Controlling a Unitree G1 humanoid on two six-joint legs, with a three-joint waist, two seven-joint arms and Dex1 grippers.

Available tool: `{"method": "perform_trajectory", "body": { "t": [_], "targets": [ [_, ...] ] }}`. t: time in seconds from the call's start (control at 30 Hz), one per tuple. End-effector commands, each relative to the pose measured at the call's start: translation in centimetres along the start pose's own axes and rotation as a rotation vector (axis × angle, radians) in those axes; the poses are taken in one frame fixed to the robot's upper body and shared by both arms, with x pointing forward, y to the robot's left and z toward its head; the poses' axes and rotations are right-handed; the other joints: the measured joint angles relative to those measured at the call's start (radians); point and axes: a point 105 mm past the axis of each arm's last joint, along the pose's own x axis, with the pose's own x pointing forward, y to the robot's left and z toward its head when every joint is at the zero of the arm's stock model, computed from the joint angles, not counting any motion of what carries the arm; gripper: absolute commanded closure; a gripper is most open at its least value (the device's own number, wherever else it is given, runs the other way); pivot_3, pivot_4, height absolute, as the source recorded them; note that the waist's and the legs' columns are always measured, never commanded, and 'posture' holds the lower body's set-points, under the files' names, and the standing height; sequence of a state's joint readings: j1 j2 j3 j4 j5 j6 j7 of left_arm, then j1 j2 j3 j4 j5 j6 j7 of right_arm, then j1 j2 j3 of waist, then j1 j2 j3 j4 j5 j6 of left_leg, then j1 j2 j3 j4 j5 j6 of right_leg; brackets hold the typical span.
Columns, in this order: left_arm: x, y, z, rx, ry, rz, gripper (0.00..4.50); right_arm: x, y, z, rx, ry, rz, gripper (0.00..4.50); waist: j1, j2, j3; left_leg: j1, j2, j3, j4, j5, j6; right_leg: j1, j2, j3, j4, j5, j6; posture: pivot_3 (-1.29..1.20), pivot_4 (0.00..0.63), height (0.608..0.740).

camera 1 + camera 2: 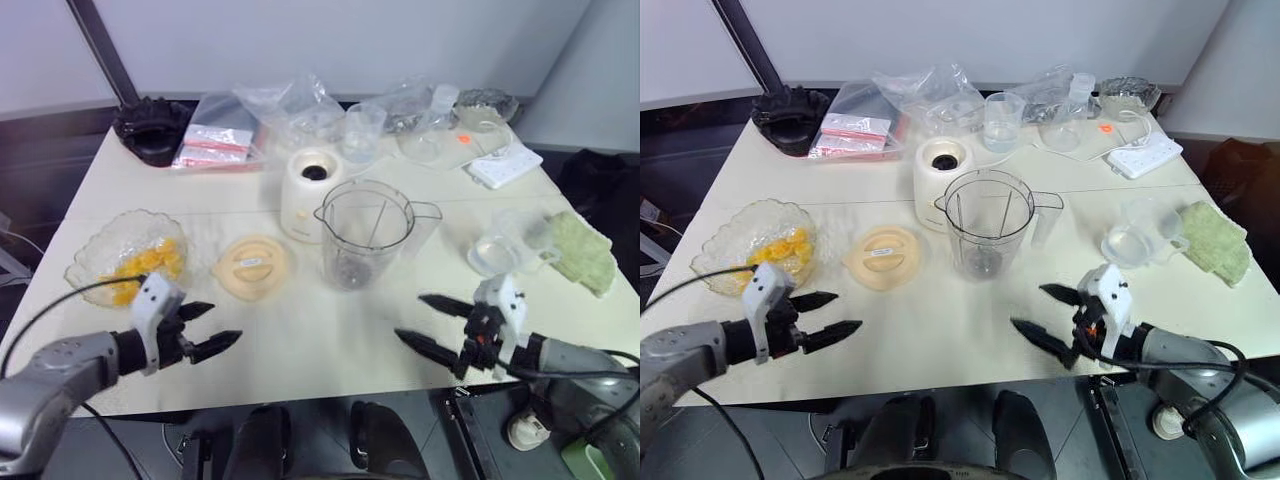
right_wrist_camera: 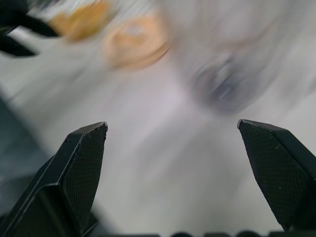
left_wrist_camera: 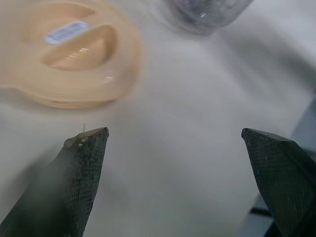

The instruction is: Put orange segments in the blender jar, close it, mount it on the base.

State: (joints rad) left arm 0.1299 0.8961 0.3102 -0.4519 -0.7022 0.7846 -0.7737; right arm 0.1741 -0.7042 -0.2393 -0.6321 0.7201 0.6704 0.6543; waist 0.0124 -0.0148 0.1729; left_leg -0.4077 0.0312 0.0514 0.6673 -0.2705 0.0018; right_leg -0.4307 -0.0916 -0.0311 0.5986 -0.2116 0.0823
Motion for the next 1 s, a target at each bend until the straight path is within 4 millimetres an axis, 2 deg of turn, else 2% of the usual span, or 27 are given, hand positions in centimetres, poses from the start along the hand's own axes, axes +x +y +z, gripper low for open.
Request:
{"method": "perform_trajectory", "body": {
  "t": [0.03, 0.13, 0.2, 0.33, 0.43, 0.63, 0.83, 1.0],
  "targets": [
    [-2.6, 3.7, 4.4, 0.156, -0.065, 0.104, 0.00, 0.7, 2.0, 3.1, -0.029, -0.117, 0.092, 0.06, 0.001, 0.000, 0.000, 0.000, 0.000, 0.000, 0.000, 0.000, 0.000, 0.000, 0.001, 0.000, 0.001, 0.000, 0.000, 0.00, 0.150, 0.740],
    [-3.8, 6.9, 6.5, 0.261, -0.064, 0.190, 0.00, 1.7, 4.6, 4.6, 0.018, -0.182, 0.195, 0.06, 0.000, 0.000, 0.000, 0.000, 0.001, -0.001, -0.001, 0.001, -0.001, -0.001, 0.003, -0.001, 0.001, 0.000, 0.000, 0.00, 0.150, 0.740],
    [-4.4, 9.0, 6.9, 0.317, -0.037, 0.248, 0.00, 2.1, 5.9, 4.7, 0.050, -0.188, 0.243, 0.06, 0.000, 0.001, 0.000, 0.000, 0.002, -0.001, -0.003, 0.001, -0.001, -0.001, 0.004, -0.001, 0.001, 0.000, 0.000, 0.00, 0.150, 0.740],
    [-4.8, 12.9, 5.2, 0.394, 0.103, 0.312, 0.00, 2.0, 8.0, 3.7, -0.009, -0.113, 0.320, 0.06, 0.000, 0.001, 0.000, -0.001, 0.001, 0.001, -0.004, 0.001, -0.001, -0.002, 0.004, -0.001, 0.001, 0.000, 0.000, 0.00, 0.150, 0.740],
    [-3.5, 15.0, 3.8, 0.371, 0.139, 0.316, 0.00, 1.9, 7.6, 2.4, -0.160, -0.023, 0.319, 0.06, 0.002, -0.001, 0.000, -0.001, 0.001, 0.003, -0.003, 0.001, -0.001, -0.002, 0.003, 0.000, 0.000, 0.000, 0.000, 0.00, 0.150, 0.740],
    [-1.2, 17.0, 2.5, 0.404, 0.239, 0.299, 0.00, 1.4, 7.2, 0.6, -0.234, 0.016, 0.300, 0.06, 0.005, -0.010, -0.003, -0.002, 0.001, 0.002, 0.000, 0.001, -0.001, 0.000, 0.003, -0.001, 0.001, 0.000, 0.000, 0.00, 0.150, 0.740],
    [0.6, 17.9, 1.4, 0.478, 0.364, 0.309, 0.00, 1.2, 7.3, 0.3, -0.244, -0.005, 0.277, 0.06, 0.000, -0.011, -0.003, -0.001, 0.001, 0.002, 0.000, 0.001, -0.001, 0.000, 0.004, -0.001, 0.001, 0.001, 0.001, 0.00, 0.150, 0.740],
    [2.3, 17.7, 1.6, 0.521, 0.458, 0.272, 0.00, 1.2, 7.5, 1.1, -0.248, -0.028, 0.255, 0.06, 0.002, -0.013, -0.002, -0.001, 0.001, 0.001, 0.001, 0.001, -0.001, 0.000, 0.004, -0.001, 0.004, 0.001, 0.002, 0.00, 0.150, 0.740]
  ]
}}
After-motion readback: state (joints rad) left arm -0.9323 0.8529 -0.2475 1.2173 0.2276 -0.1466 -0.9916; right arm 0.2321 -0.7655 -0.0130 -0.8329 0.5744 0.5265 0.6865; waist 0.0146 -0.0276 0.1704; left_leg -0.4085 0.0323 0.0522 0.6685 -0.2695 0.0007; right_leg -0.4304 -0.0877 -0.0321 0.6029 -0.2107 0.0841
